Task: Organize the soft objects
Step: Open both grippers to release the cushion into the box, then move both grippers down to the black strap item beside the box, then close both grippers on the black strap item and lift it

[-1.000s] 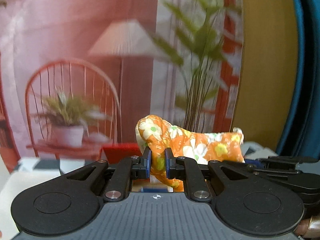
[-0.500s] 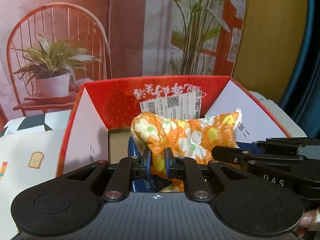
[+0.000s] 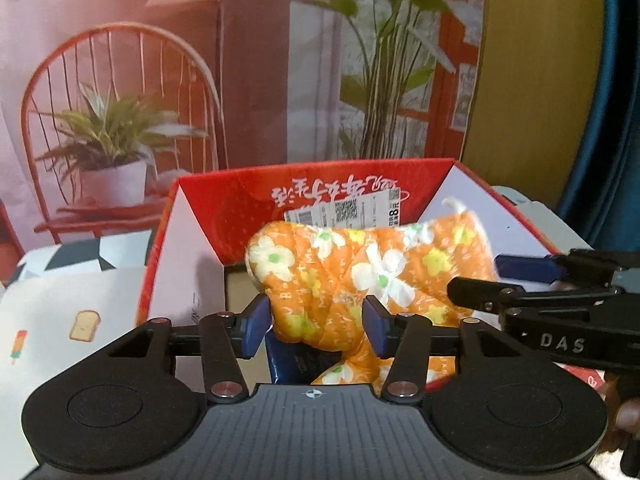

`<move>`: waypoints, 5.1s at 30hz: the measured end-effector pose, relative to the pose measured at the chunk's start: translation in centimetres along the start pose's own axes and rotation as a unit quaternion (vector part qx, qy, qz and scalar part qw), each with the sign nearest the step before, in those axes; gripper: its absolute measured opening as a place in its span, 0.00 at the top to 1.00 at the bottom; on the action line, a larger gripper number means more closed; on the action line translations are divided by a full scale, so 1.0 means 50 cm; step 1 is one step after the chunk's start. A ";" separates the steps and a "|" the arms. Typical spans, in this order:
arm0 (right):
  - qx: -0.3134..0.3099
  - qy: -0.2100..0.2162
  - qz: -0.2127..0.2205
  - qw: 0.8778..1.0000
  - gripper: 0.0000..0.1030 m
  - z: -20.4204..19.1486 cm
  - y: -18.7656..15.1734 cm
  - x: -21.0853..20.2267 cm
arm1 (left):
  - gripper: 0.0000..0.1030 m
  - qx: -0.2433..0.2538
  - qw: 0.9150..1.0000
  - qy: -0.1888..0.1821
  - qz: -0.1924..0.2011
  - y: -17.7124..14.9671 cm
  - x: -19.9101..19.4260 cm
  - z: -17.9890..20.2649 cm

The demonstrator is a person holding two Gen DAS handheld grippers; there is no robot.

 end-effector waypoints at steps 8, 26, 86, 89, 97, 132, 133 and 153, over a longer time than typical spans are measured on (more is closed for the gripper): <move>-0.012 -0.018 0.039 0.999 0.30 0.020 0.011 -0.071 | 0.39 0.004 1.000 0.006 0.030 0.001 -0.080 -0.004; -0.011 0.037 0.047 0.998 0.09 -0.011 -0.155 -0.227 | 0.38 -0.052 0.998 -0.010 0.020 -0.190 -0.234 0.016; -0.052 0.024 0.011 0.998 0.24 0.003 -0.289 -0.147 | 0.55 -0.165 0.986 -0.032 0.003 -0.263 -0.156 0.047; -0.051 0.025 0.011 0.998 0.24 0.002 -0.289 -0.147 | 0.79 -0.171 0.985 -0.018 -0.018 -0.290 -0.139 0.037; -0.037 0.037 0.018 0.998 0.25 0.010 -0.285 -0.152 | 0.83 -0.155 0.988 -0.006 -0.002 -0.318 -0.142 0.032; 0.096 0.098 0.006 0.991 0.31 0.070 -0.276 -0.157 | 0.79 -0.148 0.989 0.001 0.005 -0.350 -0.132 0.031; 0.101 0.100 0.004 0.990 0.31 0.072 -0.276 -0.154 | 0.79 -0.147 0.989 0.002 0.005 -0.350 -0.132 0.031; 0.105 0.095 0.033 0.989 0.87 0.077 -0.224 -0.202 | 0.81 -0.123 0.991 0.011 0.042 -0.325 -0.178 0.031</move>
Point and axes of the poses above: each gripper's, at about its wrist camera, not at the fingertips, and x roughly the way its jaws point, z to its right, y to its top, the point moved 10 cm from there along x, roughly the way its jaws point, and after that the axes turned 8 degrees about x, right-handed, at the moved point
